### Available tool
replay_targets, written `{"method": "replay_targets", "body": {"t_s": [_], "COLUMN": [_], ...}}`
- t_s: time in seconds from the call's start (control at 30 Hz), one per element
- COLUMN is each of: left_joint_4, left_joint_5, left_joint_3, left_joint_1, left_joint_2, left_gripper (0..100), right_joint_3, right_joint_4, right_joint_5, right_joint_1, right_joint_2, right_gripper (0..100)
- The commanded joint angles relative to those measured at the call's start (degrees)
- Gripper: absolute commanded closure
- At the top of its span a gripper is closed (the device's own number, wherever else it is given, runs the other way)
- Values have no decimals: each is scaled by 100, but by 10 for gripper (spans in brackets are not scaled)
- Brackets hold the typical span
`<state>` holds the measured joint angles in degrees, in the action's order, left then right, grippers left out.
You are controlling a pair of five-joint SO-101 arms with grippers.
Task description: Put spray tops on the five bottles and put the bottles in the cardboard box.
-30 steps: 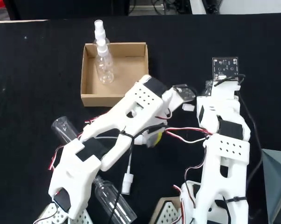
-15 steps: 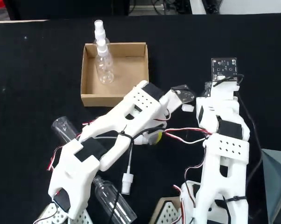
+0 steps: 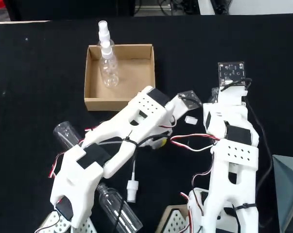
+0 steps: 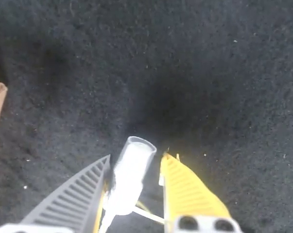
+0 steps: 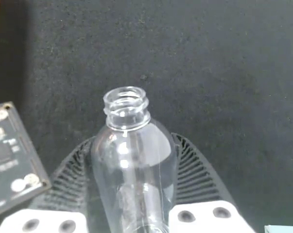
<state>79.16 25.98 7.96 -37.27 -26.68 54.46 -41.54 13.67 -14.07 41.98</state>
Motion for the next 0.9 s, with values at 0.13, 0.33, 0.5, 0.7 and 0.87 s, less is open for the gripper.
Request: {"method": "replay_targets", "body": {"t_s": [0.13, 0.33, 0.5, 0.7, 0.87], "left_joint_4": [369, 387, 791, 809, 809], "left_joint_5": [105, 97, 26, -712, -826], "left_joint_3": [-119, -110, 259, 418, 400], "left_joint_1": [-66, 84, 321, 347, 374], "left_joint_2": [88, 97, 308, 519, 475], "left_gripper": [848, 848, 848, 848, 848], "right_joint_3": [-171, -171, -180, -189, -189], "right_joint_4": [176, 176, 176, 185, 185], "right_joint_5": [-62, -62, -62, -62, -62], "right_joint_1": [-105, -105, -105, -105, -105], "right_joint_2": [303, 303, 286, 277, 277], "right_gripper": [960, 960, 960, 960, 960]}}
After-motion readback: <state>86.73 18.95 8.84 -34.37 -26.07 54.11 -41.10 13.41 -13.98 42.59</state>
